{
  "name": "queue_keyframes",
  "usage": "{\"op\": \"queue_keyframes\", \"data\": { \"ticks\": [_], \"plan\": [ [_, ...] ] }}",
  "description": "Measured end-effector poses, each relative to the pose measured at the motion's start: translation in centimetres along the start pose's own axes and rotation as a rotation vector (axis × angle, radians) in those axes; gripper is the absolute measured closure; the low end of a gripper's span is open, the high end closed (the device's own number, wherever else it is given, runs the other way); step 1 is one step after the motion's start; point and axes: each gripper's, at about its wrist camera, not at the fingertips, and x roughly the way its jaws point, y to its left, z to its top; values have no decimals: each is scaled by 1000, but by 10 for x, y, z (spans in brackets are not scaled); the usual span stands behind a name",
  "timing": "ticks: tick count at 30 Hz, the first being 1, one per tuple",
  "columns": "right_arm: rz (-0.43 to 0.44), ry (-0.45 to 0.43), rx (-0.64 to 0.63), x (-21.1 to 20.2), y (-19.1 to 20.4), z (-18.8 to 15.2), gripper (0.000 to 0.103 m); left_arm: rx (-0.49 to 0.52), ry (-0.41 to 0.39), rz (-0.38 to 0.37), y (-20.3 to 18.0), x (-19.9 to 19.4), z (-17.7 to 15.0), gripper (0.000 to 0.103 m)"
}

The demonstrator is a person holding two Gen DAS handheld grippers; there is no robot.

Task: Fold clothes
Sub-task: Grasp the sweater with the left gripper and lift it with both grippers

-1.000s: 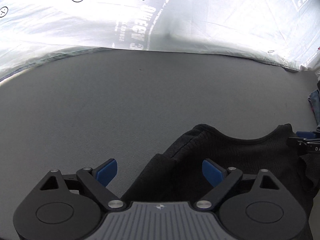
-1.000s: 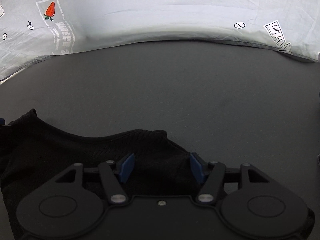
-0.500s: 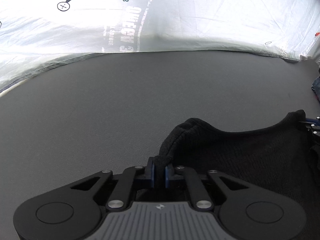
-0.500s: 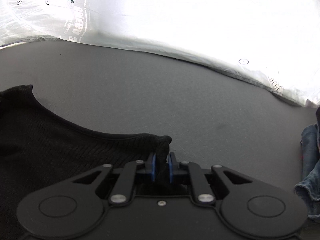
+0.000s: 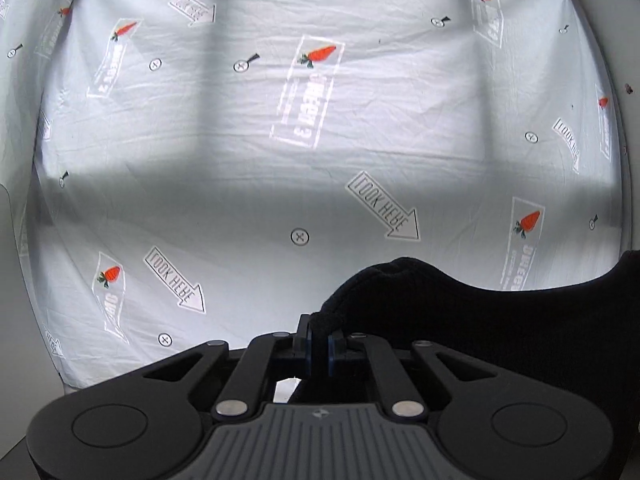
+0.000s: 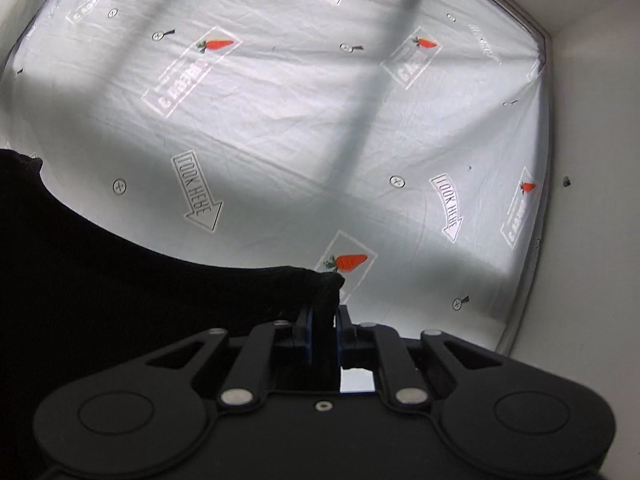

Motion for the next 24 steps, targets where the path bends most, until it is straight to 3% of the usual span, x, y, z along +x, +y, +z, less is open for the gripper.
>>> {"op": "queue_keyframes", "data": {
  "ticks": [2, 5, 9, 16, 21, 24],
  "plan": [
    [-37, -108, 29, -22, -17, 33, 92, 15, -126, 30, -4, -31, 30, 95],
    [-84, -241, 30, -54, -32, 67, 92, 19, -255, 62, -2, -67, 58, 95],
    [-92, -330, 49, -93, -44, 92, 92, 3, -379, 98, 4, -123, 88, 95],
    [-101, -458, 28, -166, -59, 109, 92, -71, -479, 129, 16, -201, 108, 95],
    [22, -476, 139, -187, -84, 121, 97, -121, -508, 118, 22, -235, 112, 95],
    [55, -455, 143, -186, -82, 118, 98, -101, -484, 158, 20, -237, 107, 95]
  ]
}}
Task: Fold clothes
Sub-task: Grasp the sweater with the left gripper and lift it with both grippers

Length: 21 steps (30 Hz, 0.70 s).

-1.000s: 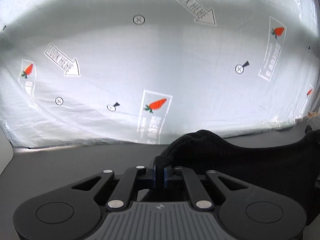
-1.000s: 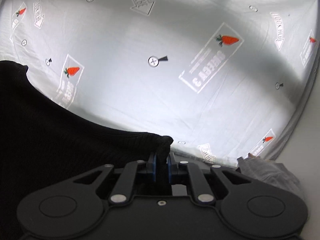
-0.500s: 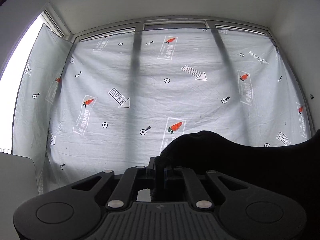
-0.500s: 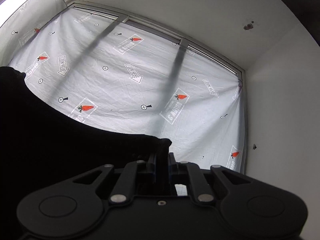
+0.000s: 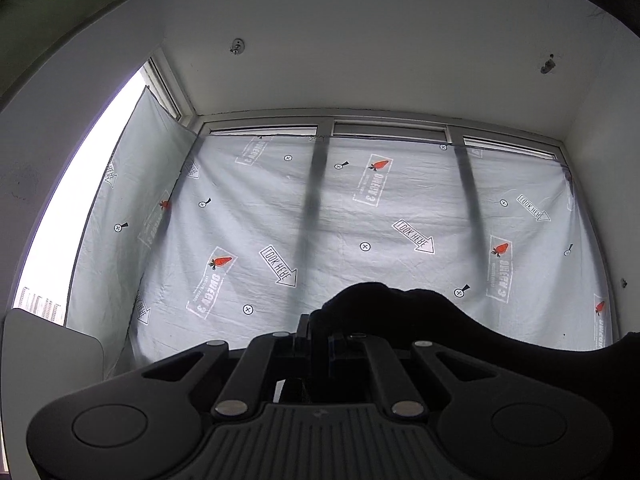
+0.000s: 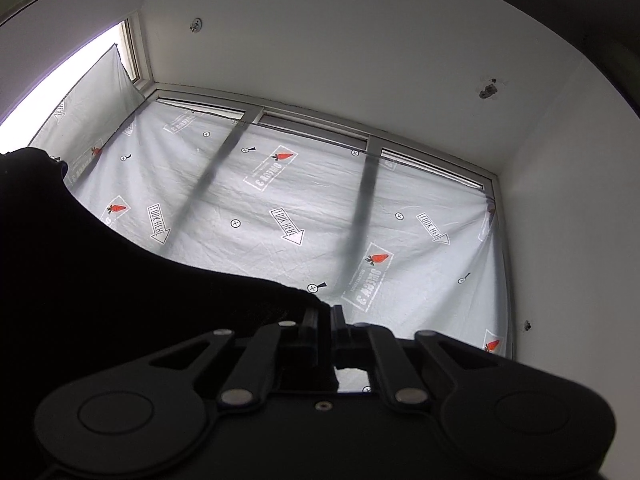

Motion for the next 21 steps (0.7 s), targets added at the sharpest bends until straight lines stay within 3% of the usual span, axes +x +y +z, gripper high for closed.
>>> {"op": "queue_keyframes", "data": {
  "ticks": [2, 5, 8, 11, 14, 16, 17, 19, 21],
  "plan": [
    [18, 22, -5, -1, 3, -7, 98, 21, 18, 23, 0, -1, -5, 95],
    [54, 81, -14, 3, 11, -24, 97, 25, 107, 37, 4, 14, -27, 95],
    [84, 162, -18, 24, 26, -55, 97, 30, 219, 50, 8, 47, -63, 95],
    [84, 211, -99, 58, 55, -100, 98, 41, 317, 63, 8, 96, -114, 95],
    [102, 281, -148, 110, 81, -167, 97, 141, 409, 96, -4, 163, -185, 94],
    [150, 367, -150, 150, 99, -227, 97, 196, 497, 98, -12, 208, -244, 85],
    [155, 412, -139, 167, 106, -255, 95, 191, 563, 87, -11, 227, -277, 73],
    [209, 604, -112, 205, 131, -319, 61, 163, 766, 45, -3, 262, -350, 57],
    [241, 780, -95, 227, 152, -375, 59, 167, 950, 24, 8, 268, -403, 58]
  ]
}}
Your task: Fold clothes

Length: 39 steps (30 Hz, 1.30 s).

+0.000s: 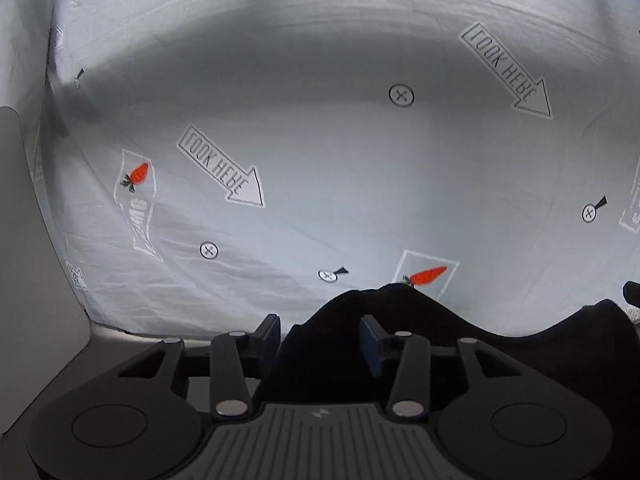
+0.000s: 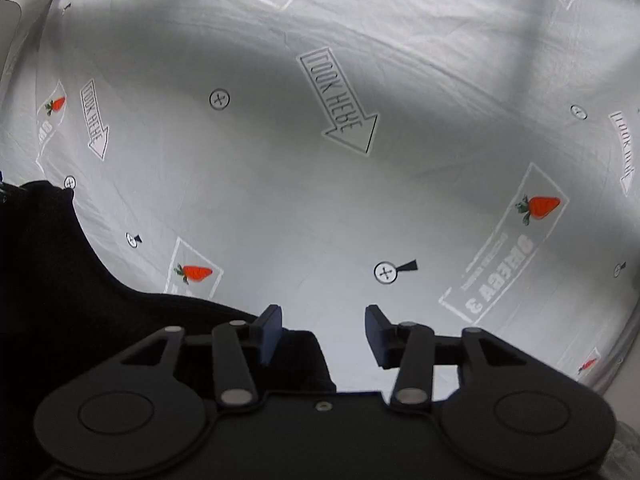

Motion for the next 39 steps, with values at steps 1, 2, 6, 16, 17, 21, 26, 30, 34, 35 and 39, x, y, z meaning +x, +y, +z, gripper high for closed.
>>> {"op": "queue_keyframes", "data": {
  "ticks": [1, 2, 6, 16, 17, 21, 26, 30, 34, 35, 39],
  "plan": [
    [13, 77, 10, 20, 8, -13, 59, 12, 51, 0, 3, 13, -16, 57],
    [25, 114, 34, 25, 11, -26, 58, 23, 76, 1, 6, 18, -33, 51],
    [50, 252, 79, 2, 18, -82, 48, 19, 203, -8, 25, 12, -94, 32],
    [53, 769, 171, -139, 5, -228, 41, 7, 446, 18, 63, -69, -201, 32],
    [71, 792, 191, -150, 1, -234, 40, 1, 458, 27, 68, -78, -207, 31],
    [163, 828, 260, -174, -7, -246, 32, -32, 504, 60, 82, -108, -226, 30],
    [281, 807, 197, -187, 6, -256, 32, -43, 506, 105, 78, -145, -241, 30],
    [365, 726, 52, -198, 20, -255, 52, -14, 475, 145, 65, -180, -246, 29],
    [309, 620, -65, -212, 10, -245, 98, -12, 468, 187, 58, -207, -249, 29],
    [265, 580, -86, -217, 0, -239, 98, -13, 467, 197, 57, -213, -250, 29],
    [-1, 496, -123, -206, -64, -221, 98, -28, 478, 235, 57, -226, -252, 29]
  ]
}}
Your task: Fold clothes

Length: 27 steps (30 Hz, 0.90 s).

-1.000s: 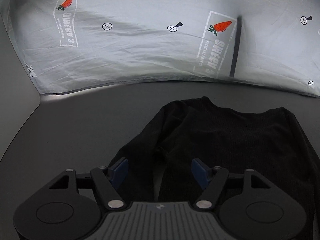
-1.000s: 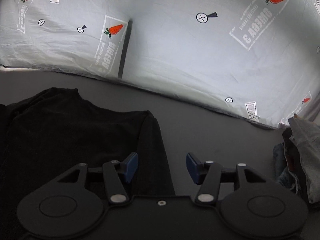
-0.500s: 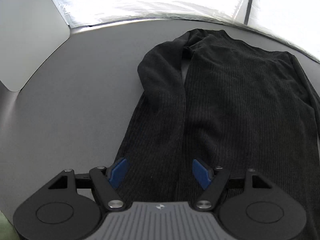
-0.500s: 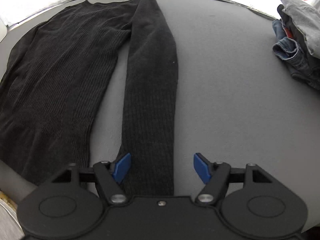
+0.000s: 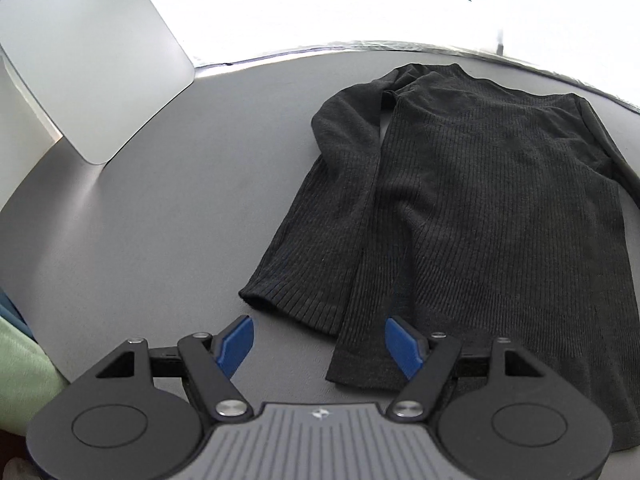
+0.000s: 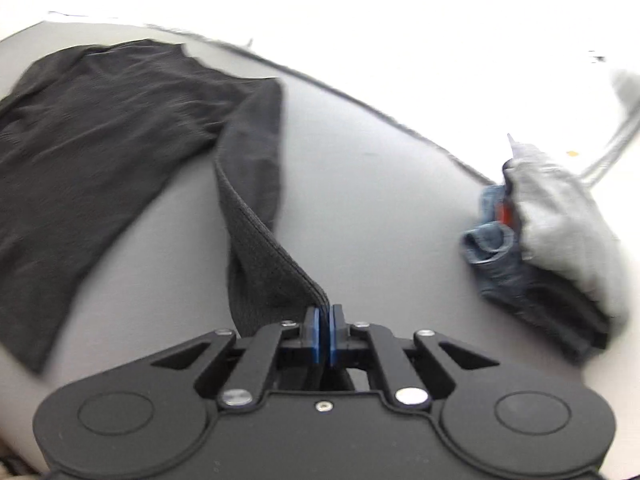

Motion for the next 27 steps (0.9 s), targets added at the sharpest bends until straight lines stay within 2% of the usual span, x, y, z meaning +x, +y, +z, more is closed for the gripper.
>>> {"op": "queue_keyframes", "data": {
  "ticks": [3, 4, 5, 6, 7, 9, 10, 13, 16, 20, 22, 24, 25, 26, 27],
  "plan": [
    [-251, 2, -55, 16, -42, 3, 98, 6, 11, 24, -1, 4, -1, 29],
    [-324, 18, -83, 23, -50, 3, 91, 6, 19, 27, -1, 4, -1, 29],
    [-339, 47, -95, 27, -54, 2, 87, 4, 28, 26, 0, 7, 0, 29],
    [-352, 75, -108, 31, -57, 2, 75, -1, 37, 20, 1, 10, 2, 29],
    [-324, 67, -91, 27, -56, 3, 61, -7, 43, 12, 2, 14, 4, 29],
    [-241, 52, -36, 13, -46, 8, 51, -7, 48, -6, 7, 19, 6, 27],
    [-204, 52, -12, 7, -38, 12, 50, -4, 44, -14, 10, 23, 6, 23],
    [-57, 75, 80, -9, 8, 26, 45, 3, 46, -37, 24, 38, 7, 22],
    [20, 114, 151, -27, 58, 34, 45, -8, 44, -55, 40, 54, 10, 24],
    [91, 132, 157, -54, 118, 42, 45, 74, 26, -101, 49, 73, 10, 43],
    [50, 115, 80, -62, 140, 45, 44, 75, 26, -151, 55, 82, 11, 48],
    [25, 120, 75, -68, 151, 47, 44, 51, 25, -222, 61, 88, 15, 53],
    [18, 134, 93, -70, 153, 48, 44, 35, 24, -259, 64, 91, 16, 61],
    [10, 147, 111, -72, 156, 48, 44, 20, 23, -297, 67, 94, 18, 86],
    [2, 162, 124, -73, 158, 48, 44, 7, 13, -315, 70, 95, 20, 98]
  ]
}}
